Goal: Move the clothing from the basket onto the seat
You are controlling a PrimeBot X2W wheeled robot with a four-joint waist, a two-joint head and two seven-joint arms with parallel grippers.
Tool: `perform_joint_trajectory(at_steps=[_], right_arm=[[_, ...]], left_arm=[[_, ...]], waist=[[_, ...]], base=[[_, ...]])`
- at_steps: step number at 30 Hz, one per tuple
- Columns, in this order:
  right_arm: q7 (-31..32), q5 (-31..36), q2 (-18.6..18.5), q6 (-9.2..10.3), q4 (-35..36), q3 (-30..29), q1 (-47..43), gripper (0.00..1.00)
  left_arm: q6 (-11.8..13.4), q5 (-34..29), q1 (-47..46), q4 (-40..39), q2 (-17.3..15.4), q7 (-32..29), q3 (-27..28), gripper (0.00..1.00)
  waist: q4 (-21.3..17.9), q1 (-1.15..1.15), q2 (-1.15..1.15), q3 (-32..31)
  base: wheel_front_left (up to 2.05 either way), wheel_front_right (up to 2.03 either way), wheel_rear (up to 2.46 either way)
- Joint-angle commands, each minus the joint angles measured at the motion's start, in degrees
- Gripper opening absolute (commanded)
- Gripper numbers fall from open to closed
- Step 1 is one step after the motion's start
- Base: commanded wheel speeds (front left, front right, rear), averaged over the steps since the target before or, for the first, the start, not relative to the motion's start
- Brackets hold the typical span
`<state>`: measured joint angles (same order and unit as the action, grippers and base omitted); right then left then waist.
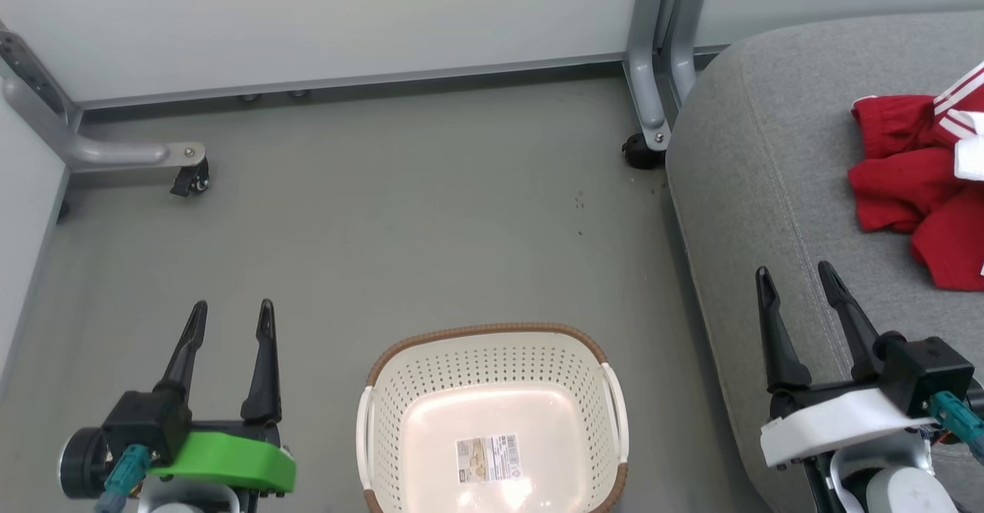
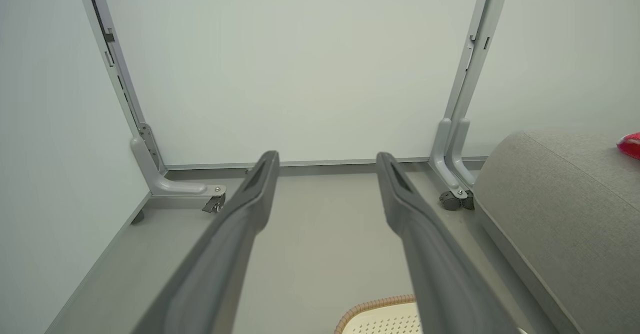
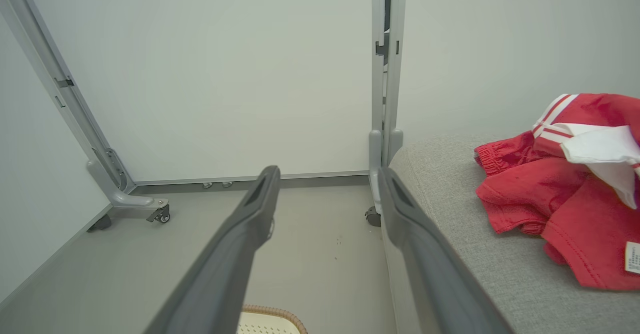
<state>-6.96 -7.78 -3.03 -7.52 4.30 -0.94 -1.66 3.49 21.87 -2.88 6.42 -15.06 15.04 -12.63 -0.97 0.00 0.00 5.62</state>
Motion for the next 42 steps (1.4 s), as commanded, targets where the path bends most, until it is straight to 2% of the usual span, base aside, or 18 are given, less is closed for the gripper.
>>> perform_joint_trajectory(at_steps=[1, 21, 42], right_arm=[[0.4, 0.1, -0.1, 0.06, 0.6, 0.1, -1.3, 1.0], [3.4, -0.5, 0.1, 0.06, 3.8, 0.9, -6.6, 1.0], [4.2, -0.9, 0.1, 0.06, 4.4, 1.2, -7.1, 1.0]], left_arm=[[-0.5, -0.5, 1.4, 0.4, 0.4, 0.2, 0.7, 1.0], [-4.4, -5.7, 6.4, 3.0, 5.5, 0.2, 5.4, 1.0], [-6.4, -9.6, 6.6, 4.4, 7.9, 0.2, 8.4, 1.0]], waist=[[-0.1, 0.0, 0.0, -0.9], [-0.2, 0.0, 0.0, -4.9], [0.2, 0.0, 0.0, -5.0]], base=[[0.0, 0.0, 0.0], [0.0, 0.0, 0.0], [0.0, 0.0, 0.0]])
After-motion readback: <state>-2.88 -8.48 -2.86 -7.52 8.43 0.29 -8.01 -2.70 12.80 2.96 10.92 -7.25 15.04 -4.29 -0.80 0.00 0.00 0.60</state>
